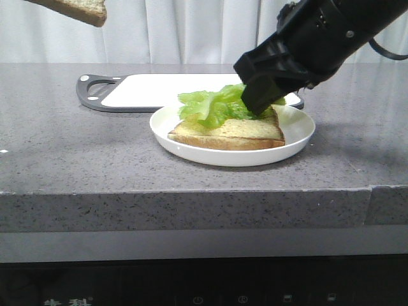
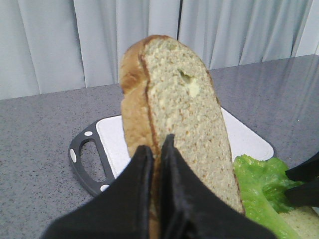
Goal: Left arm grabs bread, right arm adds lettuce
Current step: 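Carry the lettuce with the right gripper onto the bread on the plate, then open the right gripper and raise it away from the lettuce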
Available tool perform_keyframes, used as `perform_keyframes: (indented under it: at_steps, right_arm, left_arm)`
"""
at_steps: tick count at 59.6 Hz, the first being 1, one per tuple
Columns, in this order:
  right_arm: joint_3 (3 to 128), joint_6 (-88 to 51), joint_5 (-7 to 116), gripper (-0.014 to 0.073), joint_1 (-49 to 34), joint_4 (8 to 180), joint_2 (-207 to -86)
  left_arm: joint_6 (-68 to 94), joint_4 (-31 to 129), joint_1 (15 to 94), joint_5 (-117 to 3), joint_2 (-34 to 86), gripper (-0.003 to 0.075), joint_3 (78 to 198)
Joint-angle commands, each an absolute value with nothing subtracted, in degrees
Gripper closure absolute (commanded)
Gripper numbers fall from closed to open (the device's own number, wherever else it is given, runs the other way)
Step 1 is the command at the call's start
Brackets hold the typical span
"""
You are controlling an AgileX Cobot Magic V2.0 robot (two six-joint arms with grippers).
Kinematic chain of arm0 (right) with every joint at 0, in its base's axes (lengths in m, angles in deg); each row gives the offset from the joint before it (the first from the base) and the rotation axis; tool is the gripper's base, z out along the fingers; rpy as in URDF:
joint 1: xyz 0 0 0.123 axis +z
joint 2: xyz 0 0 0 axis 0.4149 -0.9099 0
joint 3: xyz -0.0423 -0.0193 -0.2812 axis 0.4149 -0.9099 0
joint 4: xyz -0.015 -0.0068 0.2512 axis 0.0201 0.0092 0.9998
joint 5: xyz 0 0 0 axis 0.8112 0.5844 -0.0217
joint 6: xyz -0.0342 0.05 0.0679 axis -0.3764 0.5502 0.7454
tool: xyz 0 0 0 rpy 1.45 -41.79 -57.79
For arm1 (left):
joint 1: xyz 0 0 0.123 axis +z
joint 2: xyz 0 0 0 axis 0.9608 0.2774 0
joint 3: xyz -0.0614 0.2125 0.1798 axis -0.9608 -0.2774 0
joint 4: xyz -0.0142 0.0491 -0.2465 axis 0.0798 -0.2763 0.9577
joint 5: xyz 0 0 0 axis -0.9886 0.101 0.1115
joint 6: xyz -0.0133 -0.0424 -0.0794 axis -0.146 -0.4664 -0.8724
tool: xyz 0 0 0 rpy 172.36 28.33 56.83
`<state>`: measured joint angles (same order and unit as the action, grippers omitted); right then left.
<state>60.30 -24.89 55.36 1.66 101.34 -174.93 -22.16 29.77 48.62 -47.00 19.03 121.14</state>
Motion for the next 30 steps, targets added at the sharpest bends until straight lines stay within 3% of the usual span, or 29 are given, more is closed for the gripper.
perform_keyframes:
  at_steps: [1,11,30]
  right_arm:
    - [61.7,-25.3,52.1,0.0118,1.6,101.9,-171.3]
    - [61.7,-25.3,53.1,0.0,1.4,101.9,-168.9]
    - [61.7,-25.3,57.0,0.0001,1.4,101.5,-159.8]
  left_arm:
    - [-22.7,29.7,48.7,-41.6,18.2,0.0741,122.8]
    - [-22.7,29.7,48.7,-41.6,18.2,0.0741,122.8]
    - [-22.7,30.4,48.7,-41.9,18.2,0.0741,122.8]
